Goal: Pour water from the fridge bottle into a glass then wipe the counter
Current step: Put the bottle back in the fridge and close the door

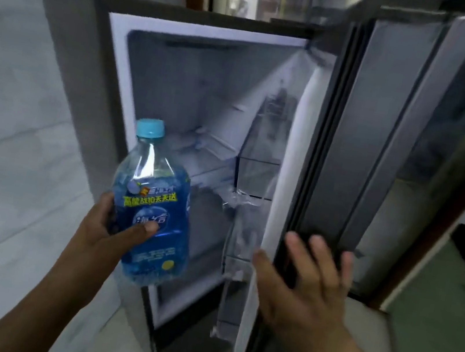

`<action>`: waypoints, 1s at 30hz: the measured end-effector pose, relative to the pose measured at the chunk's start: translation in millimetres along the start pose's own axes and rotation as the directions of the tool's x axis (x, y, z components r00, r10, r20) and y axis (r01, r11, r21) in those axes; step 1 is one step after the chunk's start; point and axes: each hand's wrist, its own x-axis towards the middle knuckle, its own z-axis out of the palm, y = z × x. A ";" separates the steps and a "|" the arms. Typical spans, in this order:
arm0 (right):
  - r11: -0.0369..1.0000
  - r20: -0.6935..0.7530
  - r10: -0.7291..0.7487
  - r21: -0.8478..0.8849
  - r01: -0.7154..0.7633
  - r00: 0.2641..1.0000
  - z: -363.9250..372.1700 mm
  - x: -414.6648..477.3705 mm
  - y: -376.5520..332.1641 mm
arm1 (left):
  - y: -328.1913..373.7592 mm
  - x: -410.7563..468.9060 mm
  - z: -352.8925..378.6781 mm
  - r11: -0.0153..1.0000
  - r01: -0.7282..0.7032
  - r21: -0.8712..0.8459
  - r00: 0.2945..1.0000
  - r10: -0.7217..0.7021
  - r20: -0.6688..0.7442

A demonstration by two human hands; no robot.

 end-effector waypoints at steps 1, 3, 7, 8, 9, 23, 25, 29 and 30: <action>0.992 -0.053 0.124 0.016 -0.123 0.991 -7.2 -6.2 21.8 | -0.6 -3.2 16.6 1.000 0.003 -0.003 1.000 -0.003 0.023; 0.946 -0.107 0.321 0.088 -0.313 0.941 -20.3 -13.6 63.9 | -4.2 -8.2 49.1 1.000 0.014 -0.014 0.998 -0.013 0.065; 0.765 -0.094 0.628 0.255 -0.591 0.773 -32.1 -38.1 131.5 | -11.4 -17.0 105.8 0.997 0.049 -0.063 0.989 -0.040 0.140; 0.714 -0.057 0.681 0.275 -0.644 0.730 -32.1 -45.4 146.0 | -14.1 -18.4 118.3 0.995 0.057 -0.076 0.986 -0.044 0.161; 0.677 -0.023 0.714 0.281 -0.681 0.700 -31.9 -52.4 160.0 | -16.8 -19.4 129.6 0.994 0.064 -0.091 0.983 -0.047 0.180; 0.795 -0.055 0.593 0.201 -0.573 0.803 -48.9 1.6 185.8 | -32.7 12.7 170.7 0.992 0.114 -0.062 0.968 -0.097 0.233; 0.878 0.000 0.445 0.197 -0.436 0.895 -42.1 37.4 176.9 | -34.7 31.2 164.2 0.994 0.094 -0.046 0.976 -0.083 0.201; 0.897 0.432 0.414 -0.045 -0.439 0.801 -0.7 97.7 176.1 | -33.6 83.1 152.0 0.998 0.035 -0.055 0.994 -0.030 0.101; 0.901 0.507 0.419 -0.128 -0.416 0.753 13.2 107.0 177.9 | -36.0 98.6 149.7 0.998 0.028 -0.063 0.997 -0.024 0.071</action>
